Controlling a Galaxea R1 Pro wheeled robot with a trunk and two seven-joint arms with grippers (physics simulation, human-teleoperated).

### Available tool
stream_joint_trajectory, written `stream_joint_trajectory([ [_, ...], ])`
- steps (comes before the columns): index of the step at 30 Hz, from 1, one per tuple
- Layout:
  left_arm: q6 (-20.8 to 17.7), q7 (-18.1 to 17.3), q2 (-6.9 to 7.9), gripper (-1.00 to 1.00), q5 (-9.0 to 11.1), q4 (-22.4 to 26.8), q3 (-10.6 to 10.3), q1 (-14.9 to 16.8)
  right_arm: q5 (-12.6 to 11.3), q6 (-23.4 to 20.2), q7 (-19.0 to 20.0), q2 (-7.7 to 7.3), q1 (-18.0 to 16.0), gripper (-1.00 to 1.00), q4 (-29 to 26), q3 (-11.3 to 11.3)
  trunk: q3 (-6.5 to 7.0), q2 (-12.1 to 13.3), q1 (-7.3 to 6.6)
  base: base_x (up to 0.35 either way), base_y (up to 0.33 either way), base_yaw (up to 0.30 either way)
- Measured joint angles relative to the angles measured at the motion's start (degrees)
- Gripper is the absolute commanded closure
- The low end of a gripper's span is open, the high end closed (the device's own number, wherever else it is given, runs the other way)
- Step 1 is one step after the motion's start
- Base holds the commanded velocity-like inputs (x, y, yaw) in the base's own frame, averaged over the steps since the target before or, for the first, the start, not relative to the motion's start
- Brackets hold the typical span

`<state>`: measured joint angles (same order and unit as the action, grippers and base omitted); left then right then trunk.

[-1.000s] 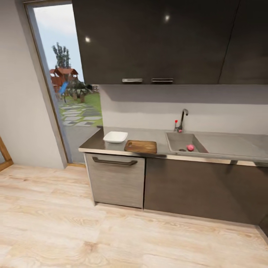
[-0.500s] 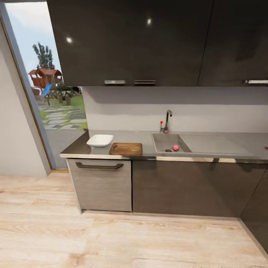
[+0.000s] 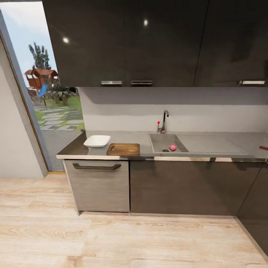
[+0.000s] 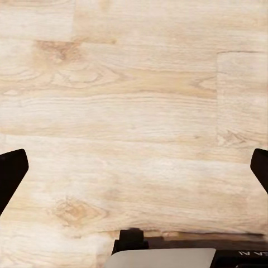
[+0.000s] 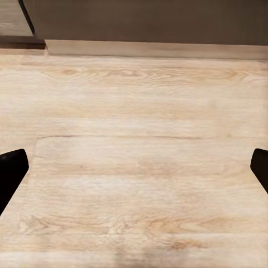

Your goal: In the kitchen, take the Vidalia onion out of the sink, dice it on the chopping board with the paring knife, put the diced onion into the bowl on the countertop, then place both the paring knife and the chopping board into the sink.

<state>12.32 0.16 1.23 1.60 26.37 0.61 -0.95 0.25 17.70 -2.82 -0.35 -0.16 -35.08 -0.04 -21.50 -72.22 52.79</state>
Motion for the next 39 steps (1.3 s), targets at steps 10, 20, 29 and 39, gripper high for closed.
stream_joint_trajectory([
  [10, 0.0, 0.0, 0.00, -1.00, 0.0, 0.0, 0.0, 0.0, 0.1, 0.0, 0.1, -0.29, 0.0, -1.00, 0.1, 0.0, 0.00, 0.0, 0.00, 0.000, 0.000, 0.000],
  [20, 0.0, 0.0, 0.00, -1.00, 0.0, 0.1, 0.0, 0.0, 0.0, -0.1, 0.1, -1.01, 0.0, -1.00, 0.1, 0.0, 0.00, 0.0, 0.00, 0.000, 0.000, 0.000],
  [29, 1.3, 0.0, 0.00, -1.00, 0.0, 0.0, -0.1, 0.0, 0.0, -0.1, 0.1, -1.05, 0.0, -1.00, 0.1, 0.0, 0.53, 1.2, -0.65, 0.000, 0.000, 0.000],
  [39, 1.4, 0.0, 0.00, -1.00, 0.0, -0.2, -0.1, 0.0, 0.0, -0.1, 0.0, -1.05, 0.0, -1.00, 0.1, 0.0, 2.33, 5.2, -2.85, 0.000, 0.000, 0.000],
])
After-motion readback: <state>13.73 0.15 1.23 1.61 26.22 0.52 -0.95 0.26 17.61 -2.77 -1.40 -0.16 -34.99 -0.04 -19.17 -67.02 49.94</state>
